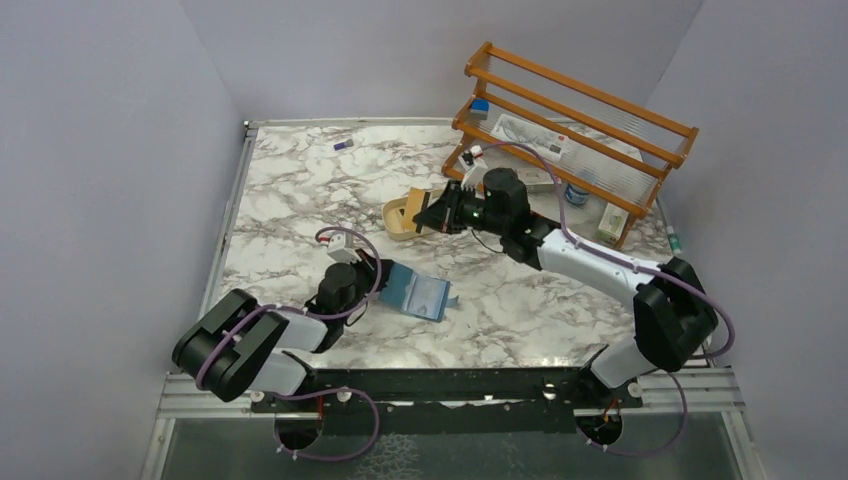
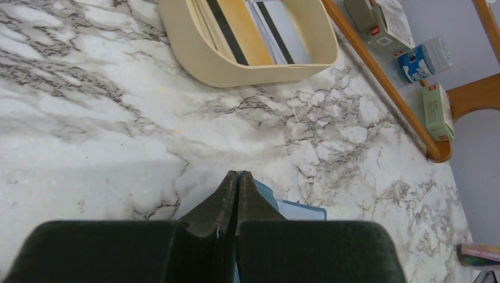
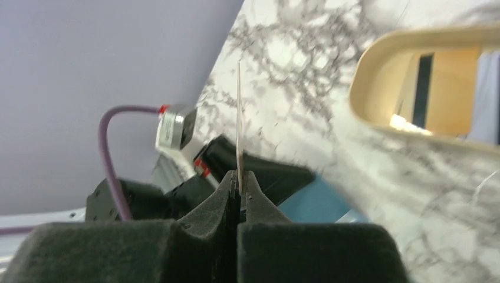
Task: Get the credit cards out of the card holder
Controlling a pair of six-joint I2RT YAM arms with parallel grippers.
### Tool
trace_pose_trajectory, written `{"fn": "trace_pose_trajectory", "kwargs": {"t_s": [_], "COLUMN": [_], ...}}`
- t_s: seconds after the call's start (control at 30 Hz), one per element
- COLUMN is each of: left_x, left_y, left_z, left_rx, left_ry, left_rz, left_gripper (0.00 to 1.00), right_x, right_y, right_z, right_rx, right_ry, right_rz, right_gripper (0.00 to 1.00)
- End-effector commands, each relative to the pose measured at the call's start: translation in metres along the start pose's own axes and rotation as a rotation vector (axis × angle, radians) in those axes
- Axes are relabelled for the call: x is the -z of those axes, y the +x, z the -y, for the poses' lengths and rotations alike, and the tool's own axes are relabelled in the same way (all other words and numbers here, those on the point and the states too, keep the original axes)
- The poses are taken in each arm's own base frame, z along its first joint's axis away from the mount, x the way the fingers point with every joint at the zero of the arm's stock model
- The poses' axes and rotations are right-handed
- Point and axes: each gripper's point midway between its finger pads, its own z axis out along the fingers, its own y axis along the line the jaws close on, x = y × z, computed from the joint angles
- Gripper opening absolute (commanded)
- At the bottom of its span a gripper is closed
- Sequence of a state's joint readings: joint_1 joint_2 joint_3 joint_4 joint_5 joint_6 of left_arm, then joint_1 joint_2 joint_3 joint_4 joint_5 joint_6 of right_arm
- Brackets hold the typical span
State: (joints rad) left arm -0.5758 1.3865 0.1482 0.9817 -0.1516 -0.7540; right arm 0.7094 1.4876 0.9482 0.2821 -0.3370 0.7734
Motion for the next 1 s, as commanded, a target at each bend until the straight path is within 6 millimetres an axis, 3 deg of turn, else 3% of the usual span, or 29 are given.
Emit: {"fn": "trace_pose_trajectory", "kwargs": {"t_s": [0.0,0.13,0.33,0.6,0.97], "left_x": [0.011,0.017,0.028,0.031,0.032], "left_y": [-0.001,-0.003,-0.001,-0.004,-0.006], "left_z": [-0.016,-0.017,-0.015,-0.015,-0.018], "left_rx": [-0.016,-0.006,0.023,0.012,-0.003], "left_ry": [-0.054,-0.051,-0.031,-0.032,-0.047], "left_rz": [0.017,0.024,0.021,0.03,0.035], "left_gripper": [0.0,0.0,0.0,0.0,0.0], "right_x": [-0.021,-0.049,-0.072,-0.102,-0.116], "right_y": [0.002,-0.001,-0.018,-0.013,0.024], "right_z": [0.041,0.064,0.077,0.099,0.143], "right_rx": [0.162,0.229,0.337,0.375,0.307], "right_ry": [0.098,0.15,0.144,0.155,0.195], "right_rz": [-0.164,-0.236,-0.22,-0.313,-0.403], "right_gripper": [0.01,0.01,0.01,0.01,0.01]}}
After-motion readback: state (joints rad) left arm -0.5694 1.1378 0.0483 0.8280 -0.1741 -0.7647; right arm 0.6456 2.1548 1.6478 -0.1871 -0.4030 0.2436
